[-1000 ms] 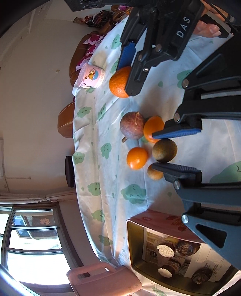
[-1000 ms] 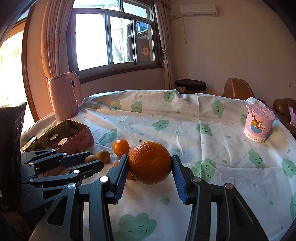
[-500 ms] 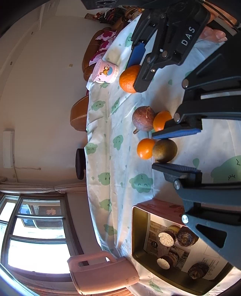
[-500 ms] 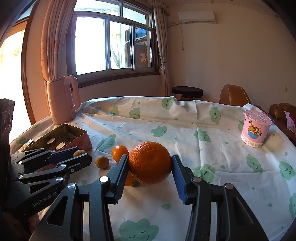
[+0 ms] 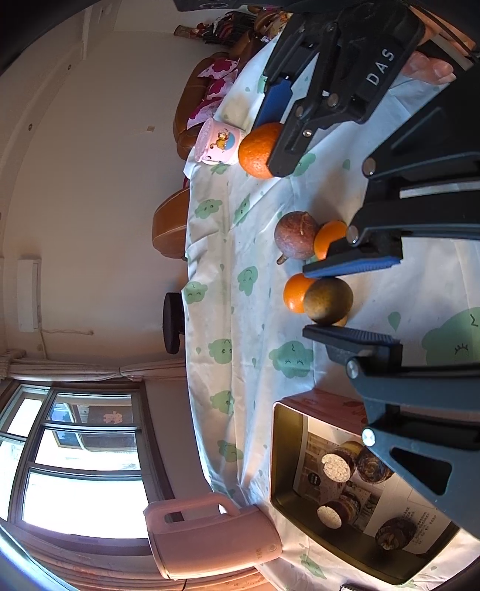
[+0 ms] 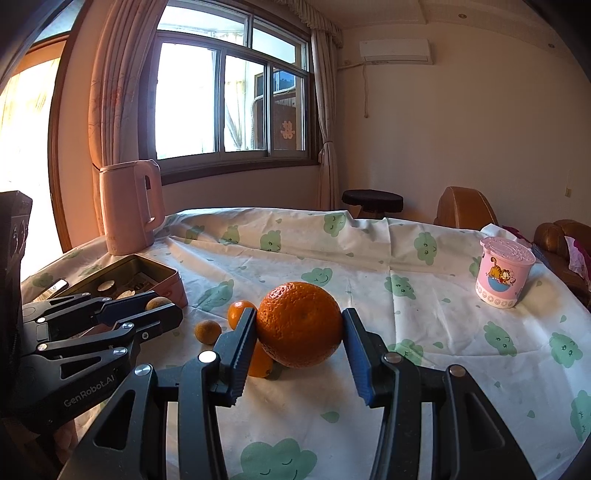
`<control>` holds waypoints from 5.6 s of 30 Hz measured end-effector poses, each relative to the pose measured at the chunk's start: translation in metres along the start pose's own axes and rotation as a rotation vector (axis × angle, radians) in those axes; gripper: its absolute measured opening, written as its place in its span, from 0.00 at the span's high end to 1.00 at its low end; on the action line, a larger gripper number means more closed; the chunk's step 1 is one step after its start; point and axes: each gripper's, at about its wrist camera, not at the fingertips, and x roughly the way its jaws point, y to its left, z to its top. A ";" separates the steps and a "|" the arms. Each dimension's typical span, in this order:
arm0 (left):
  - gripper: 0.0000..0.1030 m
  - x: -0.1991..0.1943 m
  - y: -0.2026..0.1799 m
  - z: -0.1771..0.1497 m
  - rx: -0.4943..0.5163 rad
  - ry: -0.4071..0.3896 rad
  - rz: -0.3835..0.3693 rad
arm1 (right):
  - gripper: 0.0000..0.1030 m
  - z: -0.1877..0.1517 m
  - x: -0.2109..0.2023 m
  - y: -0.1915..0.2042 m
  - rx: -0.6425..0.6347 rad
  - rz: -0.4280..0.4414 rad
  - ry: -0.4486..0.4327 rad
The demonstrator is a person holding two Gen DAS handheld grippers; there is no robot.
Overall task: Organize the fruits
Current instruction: 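Lift both held fruits and carry them toward the tin box, then lower both fruits into the tin box and open both tools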
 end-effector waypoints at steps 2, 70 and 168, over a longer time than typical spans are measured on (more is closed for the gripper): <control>0.73 -0.001 0.000 0.000 -0.001 -0.005 0.000 | 0.53 0.000 -0.001 0.001 -0.003 -0.001 -0.009; 0.73 -0.037 0.052 -0.007 -0.057 -0.127 0.128 | 0.53 0.008 -0.009 0.049 -0.102 0.072 -0.099; 0.70 -0.028 0.170 -0.021 -0.179 0.085 0.306 | 0.51 0.002 0.069 0.199 -0.339 0.400 0.218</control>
